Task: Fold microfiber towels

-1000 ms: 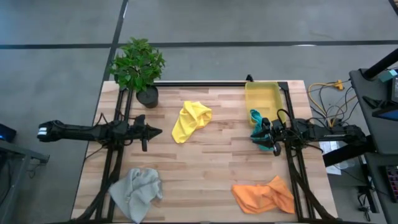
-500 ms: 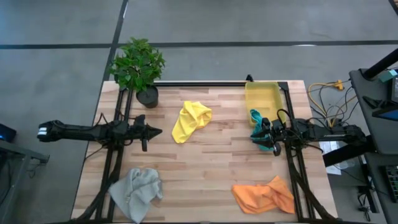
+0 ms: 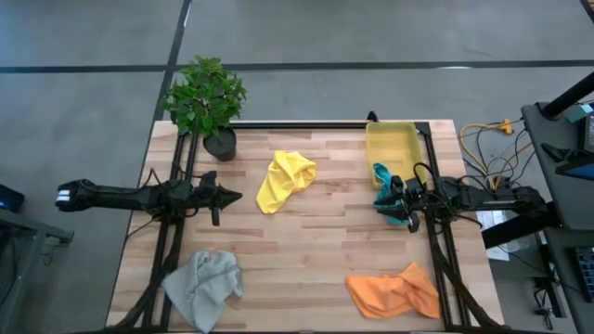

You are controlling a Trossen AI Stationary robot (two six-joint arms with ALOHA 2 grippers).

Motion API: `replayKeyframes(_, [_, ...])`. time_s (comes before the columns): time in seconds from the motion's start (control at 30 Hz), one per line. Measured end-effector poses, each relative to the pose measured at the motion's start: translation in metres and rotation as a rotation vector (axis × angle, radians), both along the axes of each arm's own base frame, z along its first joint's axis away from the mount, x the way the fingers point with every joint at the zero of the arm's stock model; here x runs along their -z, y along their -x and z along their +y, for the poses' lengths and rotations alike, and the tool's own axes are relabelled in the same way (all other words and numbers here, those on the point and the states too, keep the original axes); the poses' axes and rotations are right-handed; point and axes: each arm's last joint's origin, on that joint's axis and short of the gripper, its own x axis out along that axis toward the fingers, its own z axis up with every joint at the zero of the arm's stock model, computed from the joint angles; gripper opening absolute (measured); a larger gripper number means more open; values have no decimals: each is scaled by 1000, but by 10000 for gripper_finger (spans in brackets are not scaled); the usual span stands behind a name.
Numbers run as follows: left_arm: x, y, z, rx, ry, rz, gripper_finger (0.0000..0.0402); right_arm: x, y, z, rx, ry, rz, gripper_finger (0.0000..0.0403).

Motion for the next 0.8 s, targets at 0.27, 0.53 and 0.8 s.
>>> replayKeyframes(0.27, [0,0,0,0,0,0,0,0,0,0,0,0,0,134])
replayKeyframes(0.53, [0,0,0,0,0,0,0,-3,0,0,2,-78,-19,134])
replayKeyframes(0.8, [0,0,0,0,0,-1,0,-27,3,-7,147,-746,-244,134])
